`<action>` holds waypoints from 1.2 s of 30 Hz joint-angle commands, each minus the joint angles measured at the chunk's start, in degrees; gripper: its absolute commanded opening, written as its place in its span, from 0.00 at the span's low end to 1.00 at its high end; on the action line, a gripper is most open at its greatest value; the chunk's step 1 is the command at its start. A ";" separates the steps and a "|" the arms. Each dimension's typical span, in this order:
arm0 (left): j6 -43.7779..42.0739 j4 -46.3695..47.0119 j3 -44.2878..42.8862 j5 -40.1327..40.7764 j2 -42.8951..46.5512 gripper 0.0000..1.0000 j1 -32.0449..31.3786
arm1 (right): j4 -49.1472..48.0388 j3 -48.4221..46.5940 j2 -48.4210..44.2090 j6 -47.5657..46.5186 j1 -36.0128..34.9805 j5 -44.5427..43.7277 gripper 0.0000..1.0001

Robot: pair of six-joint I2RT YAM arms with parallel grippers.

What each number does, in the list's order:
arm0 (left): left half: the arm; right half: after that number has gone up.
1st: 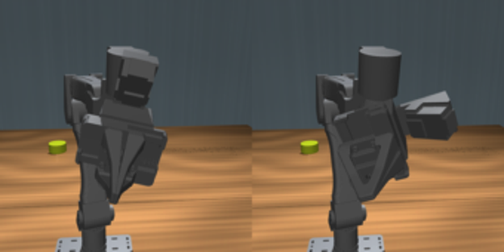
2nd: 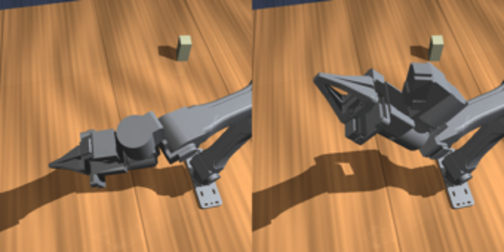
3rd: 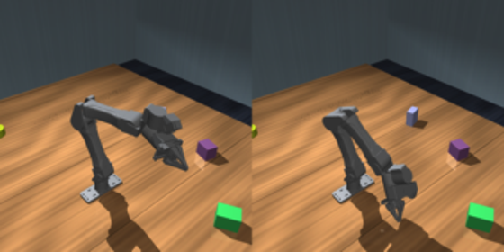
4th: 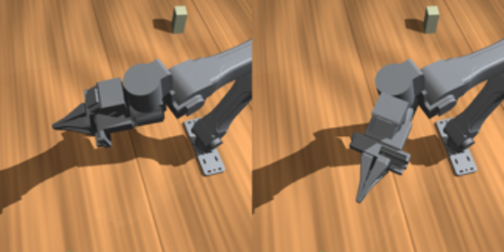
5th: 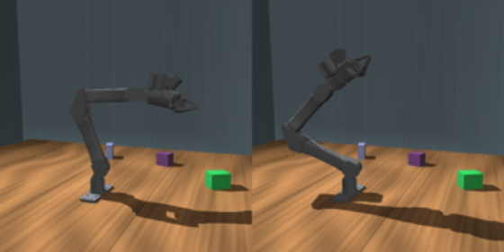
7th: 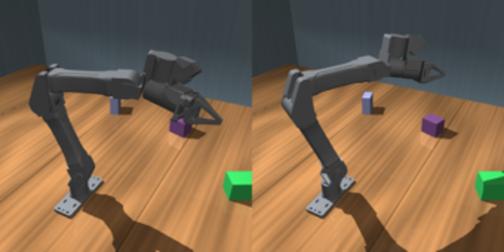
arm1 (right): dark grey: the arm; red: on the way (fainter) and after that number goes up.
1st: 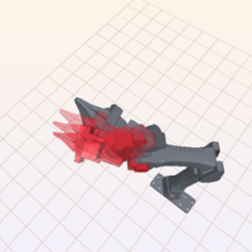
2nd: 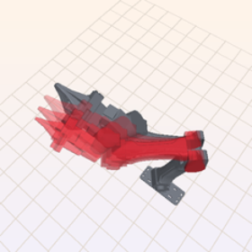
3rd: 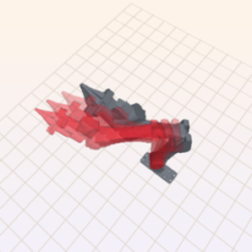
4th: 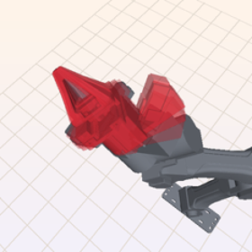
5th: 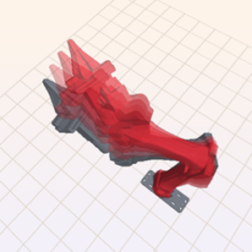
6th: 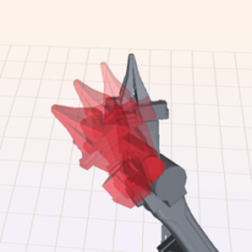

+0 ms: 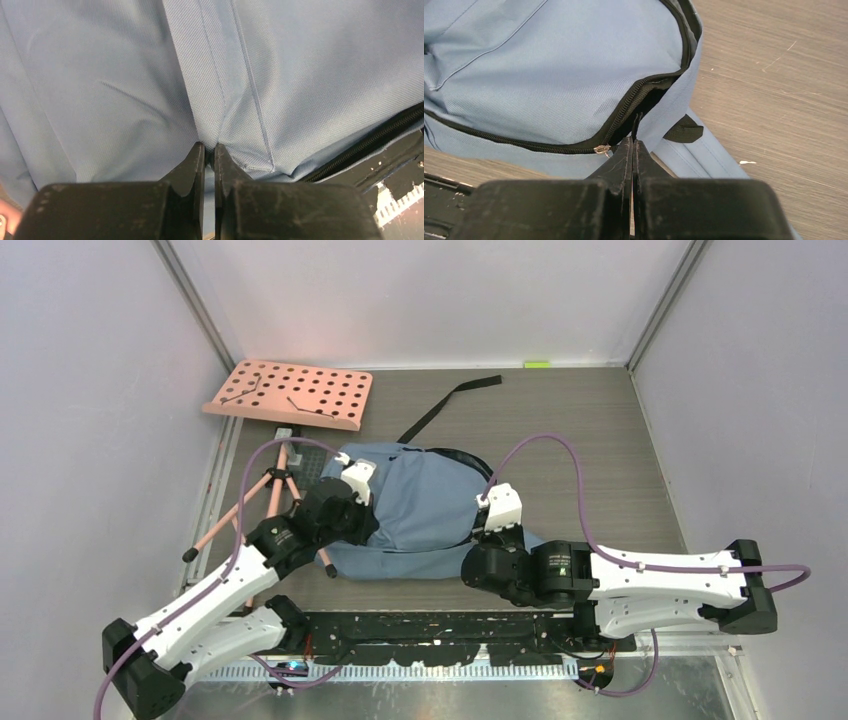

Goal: Pack the student bag
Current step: Zip the student bag at the center of the board.

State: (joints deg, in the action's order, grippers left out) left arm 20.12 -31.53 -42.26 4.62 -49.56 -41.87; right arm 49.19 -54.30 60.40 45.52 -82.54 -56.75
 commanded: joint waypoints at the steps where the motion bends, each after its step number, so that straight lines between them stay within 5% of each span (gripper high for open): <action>1: -6.91 -0.33 -5.14 -6.05 1.95 0.19 0.48 | 3.43 -3.62 0.22 -2.08 0.36 -9.82 0.00; 4: -9.11 1.85 -8.23 -12.83 1.08 0.54 0.03 | 0.51 -3.43 -0.07 -4.04 0.41 -9.44 0.00; 7: -10.64 6.57 -9.11 -18.00 -0.13 0.64 -2.43 | -5.40 -1.65 -0.76 -7.71 0.83 -9.02 0.00; 12: -10.98 16.13 -7.06 -20.66 -4.31 0.68 -12.27 | -15.47 1.48 -3.12 -12.24 3.93 -4.53 0.00; 19: -11.82 19.23 -8.14 -11.98 -12.83 0.70 -22.51 | -20.98 4.37 -6.47 -12.96 9.33 4.95 0.00; 30: -14.80 24.96 -6.33 -5.12 -16.24 0.76 -23.01 | -22.69 6.72 -8.33 -11.02 12.03 9.63 0.00; 36: -14.37 25.47 -6.48 -5.55 -19.15 0.66 -23.07 | -22.60 6.68 -8.82 -10.84 12.28 9.86 0.00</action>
State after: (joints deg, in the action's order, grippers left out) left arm 6.66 -10.24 -48.93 -2.09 -67.42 -64.77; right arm 30.15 -47.07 53.23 33.98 -70.63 -45.98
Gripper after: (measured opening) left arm 0.672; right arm 0.025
